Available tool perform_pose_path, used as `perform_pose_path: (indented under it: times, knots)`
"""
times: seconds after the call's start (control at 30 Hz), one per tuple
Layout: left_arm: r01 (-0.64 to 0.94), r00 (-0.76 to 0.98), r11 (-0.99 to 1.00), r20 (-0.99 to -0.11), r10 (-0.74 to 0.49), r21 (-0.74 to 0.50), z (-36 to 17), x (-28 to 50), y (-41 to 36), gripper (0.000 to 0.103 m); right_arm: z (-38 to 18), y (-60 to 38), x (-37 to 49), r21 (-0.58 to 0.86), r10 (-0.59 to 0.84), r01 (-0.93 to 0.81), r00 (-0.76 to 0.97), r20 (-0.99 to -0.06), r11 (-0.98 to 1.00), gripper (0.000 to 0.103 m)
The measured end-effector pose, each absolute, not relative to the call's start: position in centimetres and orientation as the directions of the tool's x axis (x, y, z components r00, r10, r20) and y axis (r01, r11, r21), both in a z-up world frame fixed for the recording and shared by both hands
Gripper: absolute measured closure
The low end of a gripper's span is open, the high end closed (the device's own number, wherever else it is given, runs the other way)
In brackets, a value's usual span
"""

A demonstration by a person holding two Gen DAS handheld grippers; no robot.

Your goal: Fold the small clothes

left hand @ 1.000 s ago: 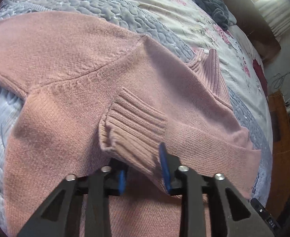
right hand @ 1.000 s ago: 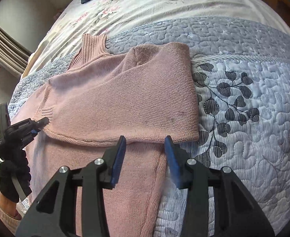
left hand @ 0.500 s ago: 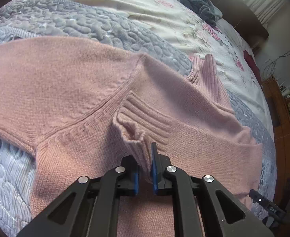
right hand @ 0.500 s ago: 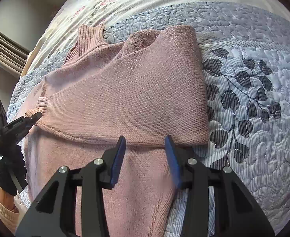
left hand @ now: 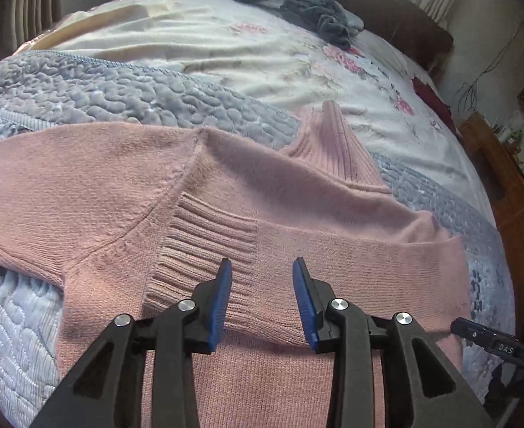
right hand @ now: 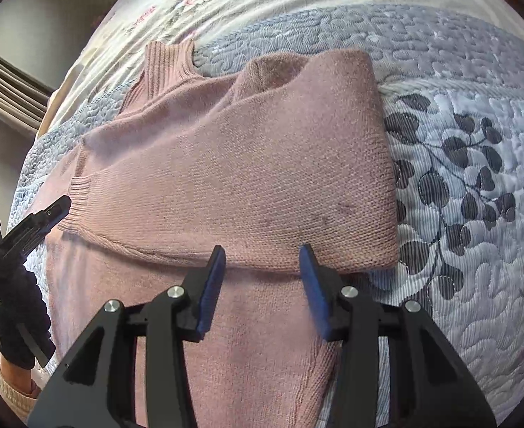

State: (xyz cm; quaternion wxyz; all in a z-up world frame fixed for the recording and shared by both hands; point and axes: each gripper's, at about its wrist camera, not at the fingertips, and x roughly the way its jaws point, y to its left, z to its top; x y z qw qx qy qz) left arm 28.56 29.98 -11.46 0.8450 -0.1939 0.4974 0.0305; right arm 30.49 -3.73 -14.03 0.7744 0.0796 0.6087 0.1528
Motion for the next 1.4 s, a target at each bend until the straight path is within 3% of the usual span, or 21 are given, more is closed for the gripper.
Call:
perform_pose_path:
  times: [0.17,0.3,0.37,0.63,0.83,1.27,1.4]
  knots:
    - [-0.285,0.479,0.888,-0.856,-0.195,-0.361,-13.6,28.7,31.5,0.070,-14.9,-3.6,30.8,0.319,0.338,-0.121,0.196,-0.921,0.940,0.057]
    - [-0.273,0.521,0.874,-0.825,-0.216,-0.402,-11.3,27.1,32.6,0.070,-13.4,-2.6,30.6,0.283,0.307,-0.138,0.201,-0.930,0.949,0.056]
    - [-0.262,0.570,0.865,-0.792,-0.218,-0.427,-9.5,25.1,34.5,0.064,-11.7,-1.8,29.6,0.304,0.339,-0.178,0.225,-0.913,0.936,0.055]
    - [-0.521,0.575,0.776,-0.818,0.011,-0.355,-8.4,16.1,49.9,0.060,-10.2,5.0,24.2,0.316,0.394,-0.355,0.176,-0.902,0.880,0.049]
    - [-0.675,0.611,0.564,-0.789,0.066,-0.476,-10.2,10.4,61.4,0.060,-12.9,8.4,22.3,0.309,0.375,-0.375,0.117,-0.920,0.874,0.049]
    - [-0.630,0.761,0.343,-0.642,0.092,-0.697,-12.3,9.7,71.8,0.061,-14.8,9.0,21.9,0.264,0.321,-0.365,0.106,-0.941,0.893,0.049]
    - [-0.638,0.757,0.330,-0.646,0.100,-0.696,-12.7,9.9,72.6,0.073,-14.9,9.2,21.7,0.255,0.315,-0.371,0.108,-0.943,0.893,0.049]
